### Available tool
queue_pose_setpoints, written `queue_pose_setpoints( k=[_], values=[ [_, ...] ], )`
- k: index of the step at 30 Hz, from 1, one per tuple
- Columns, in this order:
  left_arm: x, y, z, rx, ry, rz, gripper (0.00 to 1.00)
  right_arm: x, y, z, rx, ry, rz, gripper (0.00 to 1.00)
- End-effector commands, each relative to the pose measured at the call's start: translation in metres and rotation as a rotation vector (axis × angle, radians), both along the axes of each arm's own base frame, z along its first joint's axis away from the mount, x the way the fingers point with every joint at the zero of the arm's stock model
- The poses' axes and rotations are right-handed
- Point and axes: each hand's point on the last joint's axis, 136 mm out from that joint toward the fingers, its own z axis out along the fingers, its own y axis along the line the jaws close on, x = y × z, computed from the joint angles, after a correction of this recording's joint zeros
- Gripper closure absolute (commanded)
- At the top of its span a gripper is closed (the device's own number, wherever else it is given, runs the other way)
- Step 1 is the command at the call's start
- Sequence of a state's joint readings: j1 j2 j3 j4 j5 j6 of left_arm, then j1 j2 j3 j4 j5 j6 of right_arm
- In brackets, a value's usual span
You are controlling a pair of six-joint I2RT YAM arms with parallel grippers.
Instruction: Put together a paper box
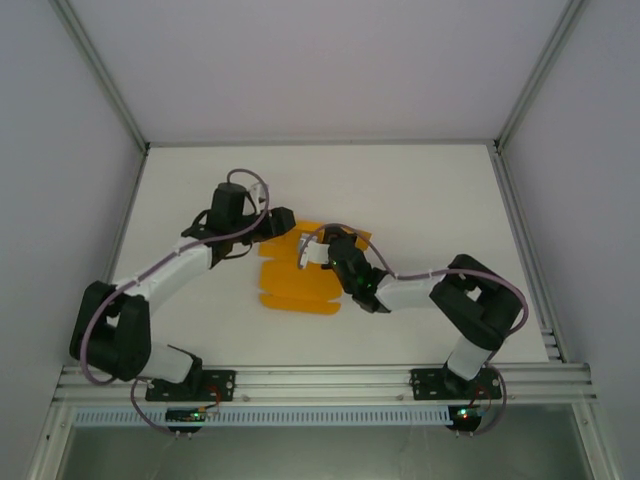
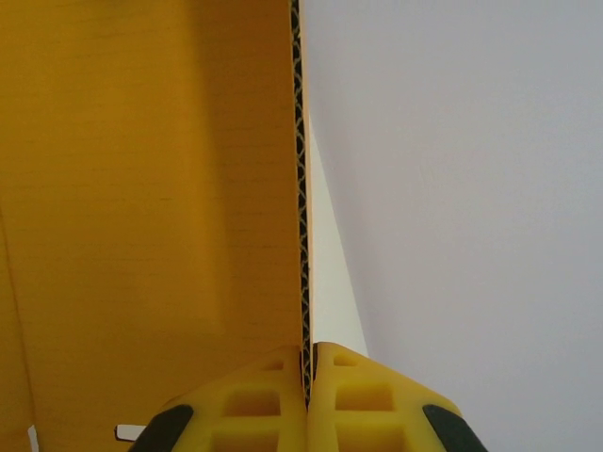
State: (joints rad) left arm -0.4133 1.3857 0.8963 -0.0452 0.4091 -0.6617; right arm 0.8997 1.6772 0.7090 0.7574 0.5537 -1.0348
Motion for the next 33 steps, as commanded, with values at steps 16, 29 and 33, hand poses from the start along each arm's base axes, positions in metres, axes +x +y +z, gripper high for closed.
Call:
queue_pose_setpoints(
  k=[16, 29, 33],
  values=[
    [-0.024, 0.114, -0.064, 0.230, 0.004, 0.208, 0.03, -0.007, -0.041, 0.012, 0.168, 0.276, -0.047, 1.00],
    [-0.010, 0.098, -0.098, 0.194, 0.064, 0.134, 0.12, -0.004, -0.039, 0.029, 0.274, 0.265, -0.045, 1.00],
    [-0.013, 0.083, -0.085, 0.119, 0.006, 0.068, 0.12, -0.004, -0.038, 0.028, 0.289, 0.274, -0.040, 1.00]
  ],
)
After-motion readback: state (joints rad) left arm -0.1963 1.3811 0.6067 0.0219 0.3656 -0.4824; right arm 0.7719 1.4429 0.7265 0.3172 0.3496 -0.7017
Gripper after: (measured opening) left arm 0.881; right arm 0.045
